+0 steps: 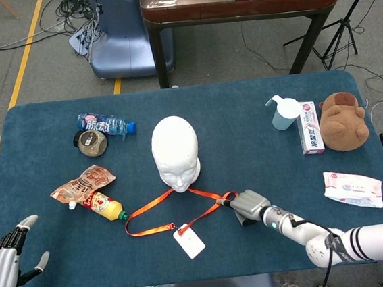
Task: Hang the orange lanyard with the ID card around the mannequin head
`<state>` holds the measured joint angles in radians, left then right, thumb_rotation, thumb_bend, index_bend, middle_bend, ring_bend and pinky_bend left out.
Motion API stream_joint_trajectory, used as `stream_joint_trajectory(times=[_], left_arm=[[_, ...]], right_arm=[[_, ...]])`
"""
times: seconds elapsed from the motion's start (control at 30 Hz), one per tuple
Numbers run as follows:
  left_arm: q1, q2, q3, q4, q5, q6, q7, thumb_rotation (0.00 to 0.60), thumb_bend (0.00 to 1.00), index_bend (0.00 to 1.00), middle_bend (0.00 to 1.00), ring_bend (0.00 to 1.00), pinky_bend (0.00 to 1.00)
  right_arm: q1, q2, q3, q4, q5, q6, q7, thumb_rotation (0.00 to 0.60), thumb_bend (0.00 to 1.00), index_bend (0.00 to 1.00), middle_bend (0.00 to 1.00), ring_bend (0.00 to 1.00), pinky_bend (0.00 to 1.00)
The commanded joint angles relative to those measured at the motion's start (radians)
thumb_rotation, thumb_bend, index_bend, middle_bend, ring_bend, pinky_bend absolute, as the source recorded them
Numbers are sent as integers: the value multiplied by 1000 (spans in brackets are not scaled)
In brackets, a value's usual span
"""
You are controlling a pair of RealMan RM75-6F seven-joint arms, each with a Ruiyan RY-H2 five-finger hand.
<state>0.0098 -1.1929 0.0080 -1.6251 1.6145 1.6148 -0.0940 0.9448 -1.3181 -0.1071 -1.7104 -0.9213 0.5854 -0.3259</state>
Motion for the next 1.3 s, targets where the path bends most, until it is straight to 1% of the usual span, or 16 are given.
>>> stream_joint_trajectory(times=[0.03, 0.2, 0.3, 0.33, 0.37, 0.4, 0.5, 0.57, 0.63, 0.7, 0.77, 0.87, 0.97, 1.03, 1.17, 1.3], left_arm=[[-2, -1, 0, 1, 1, -2, -1, 600, 279, 143, 165, 216, 234], [-6, -3, -1, 2, 3, -6, 2, 600, 279, 143, 165, 216, 234], [-14, -4, -2, 1, 7, -16, 8, 600, 279, 143, 165, 216, 234], [-18, -3, -2, 0, 9, -20, 11, 600, 278, 143, 166, 216, 234], [-24, -1, -3, -3, 14, -26, 14, 600, 278, 143, 165, 216, 234], [-29, 1, -5, -6, 18, -29, 17, 600, 279, 143, 165, 216, 234], [-47, 12, -11, -17, 33, -39, 27, 600, 279, 143, 166, 216, 234], [-62, 26, -14, -30, 39, -54, 36, 600, 279, 144, 167, 222, 240], [-75, 35, -19, -37, 45, -64, 40, 600, 279, 167, 182, 252, 282], [-93, 44, -24, -42, 54, -79, 39, 600, 279, 219, 220, 304, 349], [-115, 52, -27, -46, 61, -104, 30, 600, 279, 274, 285, 372, 412], [-154, 59, -37, -52, 70, -145, 25, 600, 278, 315, 357, 441, 484], [-192, 54, -49, -56, 81, -178, 35, 600, 279, 382, 539, 580, 572], [-225, 45, -60, -57, 88, -208, 47, 600, 279, 399, 599, 631, 603], [-291, 37, -81, -71, 67, -300, 92, 600, 278, 403, 631, 662, 654], [-361, 15, -105, -86, 24, -399, 148, 600, 279, 401, 694, 733, 792]], right_arm=[[-54, 59, -50, -61, -54, 48, 16, 600, 1000, 30, 1000, 1000, 1000], [-127, 136, -114, -136, -116, 122, 13, 600, 1000, 30, 1000, 1000, 1000], [-178, 161, -122, -167, -176, 196, 21, 600, 1000, 30, 1000, 1000, 1000], [-193, 165, -121, -173, -199, 219, 27, 600, 981, 30, 1000, 1000, 1000], [-211, 170, -120, -180, -229, 247, 34, 600, 915, 29, 1000, 1000, 1000], [-223, 173, -117, -185, -249, 266, 37, 600, 820, 26, 1000, 1000, 1000], [-263, 170, -102, -190, -313, 340, 40, 600, 357, 1, 1000, 1000, 1000], [-289, 165, -88, -195, -354, 388, 51, 599, 208, 0, 1000, 1000, 1000], [-311, 162, -76, -197, -392, 428, 69, 597, 126, 0, 1000, 1000, 1000], [-337, 162, -61, -199, -437, 480, 93, 597, 110, 0, 1000, 1000, 1000], [-365, 166, -44, -203, -484, 542, 115, 598, 109, 0, 1000, 1000, 1000], [-405, 174, -21, -210, -553, 634, 145, 600, 111, 13, 1000, 1000, 1000], [-433, 191, -8, -215, -601, 694, 152, 600, 153, 84, 1000, 1000, 1000], [-452, 204, 2, -221, -622, 726, 150, 600, 166, 88, 1000, 1000, 1000], [-475, 235, 11, -243, -632, 745, 159, 600, 166, 88, 1000, 1000, 1000], [-497, 258, 18, -256, -639, 750, 166, 600, 166, 88, 1000, 1000, 1000]])
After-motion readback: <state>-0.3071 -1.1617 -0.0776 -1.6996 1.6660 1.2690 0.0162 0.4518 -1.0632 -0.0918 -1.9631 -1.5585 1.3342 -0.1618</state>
